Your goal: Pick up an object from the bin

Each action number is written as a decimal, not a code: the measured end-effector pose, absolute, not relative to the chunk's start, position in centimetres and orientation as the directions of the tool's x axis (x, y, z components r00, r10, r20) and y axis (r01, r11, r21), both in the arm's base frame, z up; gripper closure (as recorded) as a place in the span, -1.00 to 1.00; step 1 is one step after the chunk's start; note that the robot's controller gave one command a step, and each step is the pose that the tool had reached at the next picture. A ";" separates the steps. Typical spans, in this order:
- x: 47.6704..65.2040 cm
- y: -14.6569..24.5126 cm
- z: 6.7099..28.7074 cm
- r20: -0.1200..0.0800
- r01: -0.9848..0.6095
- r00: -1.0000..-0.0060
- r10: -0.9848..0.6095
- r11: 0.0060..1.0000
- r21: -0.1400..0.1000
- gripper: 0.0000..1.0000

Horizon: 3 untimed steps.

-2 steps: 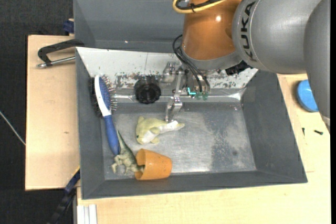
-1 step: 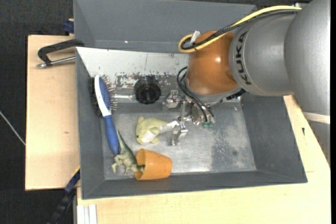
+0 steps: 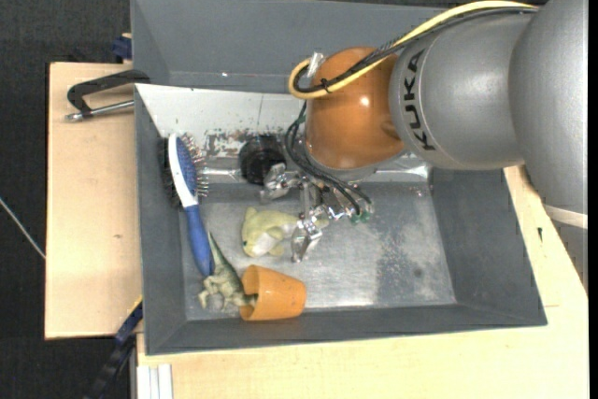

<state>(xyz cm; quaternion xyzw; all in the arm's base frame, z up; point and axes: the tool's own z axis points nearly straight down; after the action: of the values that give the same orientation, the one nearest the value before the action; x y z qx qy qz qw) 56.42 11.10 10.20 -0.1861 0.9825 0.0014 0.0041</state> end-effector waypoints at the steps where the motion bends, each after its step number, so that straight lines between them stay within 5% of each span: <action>1: 56.7 11.7 10.1 -0.006 -0.471 -0.882 -0.471 0.882 0.000 -1.00; 2: 56.6 11.2 7.3 -0.006 -0.367 -0.930 -0.367 0.930 0.001 -1.00; 3: 56.7 11.3 7.5 -0.006 -0.367 -0.930 -0.367 0.930 0.001 -1.00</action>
Offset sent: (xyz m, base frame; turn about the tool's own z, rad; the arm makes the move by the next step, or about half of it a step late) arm 0.0016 0.0045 -0.0020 -0.1173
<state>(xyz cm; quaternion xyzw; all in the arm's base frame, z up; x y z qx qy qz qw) 56.74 11.32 7.48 -0.1868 0.9824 0.0009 0.0027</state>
